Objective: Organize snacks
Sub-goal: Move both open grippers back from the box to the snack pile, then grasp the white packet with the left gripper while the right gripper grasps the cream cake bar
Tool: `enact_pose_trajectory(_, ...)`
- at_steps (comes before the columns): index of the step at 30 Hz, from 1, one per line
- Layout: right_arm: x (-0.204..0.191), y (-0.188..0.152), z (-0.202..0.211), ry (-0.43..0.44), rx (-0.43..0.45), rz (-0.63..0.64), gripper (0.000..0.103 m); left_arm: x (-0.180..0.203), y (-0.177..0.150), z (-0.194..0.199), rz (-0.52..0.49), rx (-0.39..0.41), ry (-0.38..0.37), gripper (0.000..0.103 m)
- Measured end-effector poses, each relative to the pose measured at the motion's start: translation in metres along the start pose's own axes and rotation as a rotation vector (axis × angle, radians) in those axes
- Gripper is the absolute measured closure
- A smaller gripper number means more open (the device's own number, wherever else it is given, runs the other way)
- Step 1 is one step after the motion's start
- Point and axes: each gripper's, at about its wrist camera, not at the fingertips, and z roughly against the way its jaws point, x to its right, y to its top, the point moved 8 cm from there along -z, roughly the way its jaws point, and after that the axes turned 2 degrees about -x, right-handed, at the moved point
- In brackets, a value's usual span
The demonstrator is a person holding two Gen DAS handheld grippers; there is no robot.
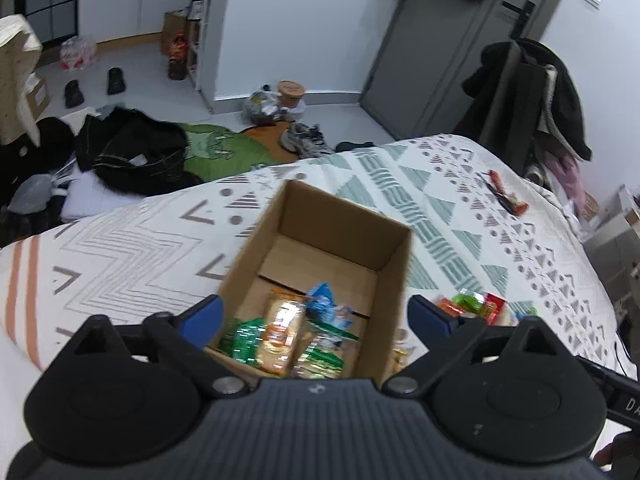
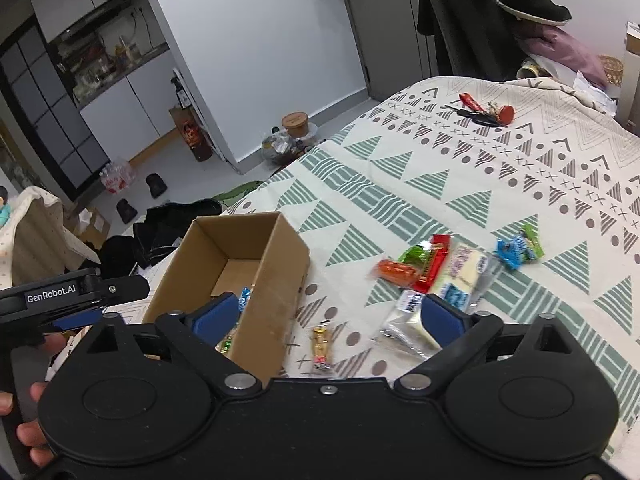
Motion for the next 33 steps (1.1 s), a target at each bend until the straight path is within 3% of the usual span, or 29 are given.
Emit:
enact_pose_trajectory(10,0.048,-0.001,0.015,-0.041,0.045,-0.011,0.0,0.05,-0.017,0.002,-0.068,0.002,-0.062,0.0)
enact_pose_trajectory(20,0.084,0.003,0.019,-0.014,0.041,-0.034,0.0,0.094,-0.028,-0.001,-0.129,0.003,-0.095,0.0)
enact_pose_trajectory(26,0.108,-0.002,0.01,0.017,0.04,-0.116,0.0,0.112,-0.032,-0.009,-0.147,-0.001,-0.054,0.0)
enact_pose_trajectory(33,0.123,-0.008,-0.006,0.038,0.012,-0.178,0.003,0.128,-0.036,-0.027,-0.164,-0.002,-0.056,0.0)
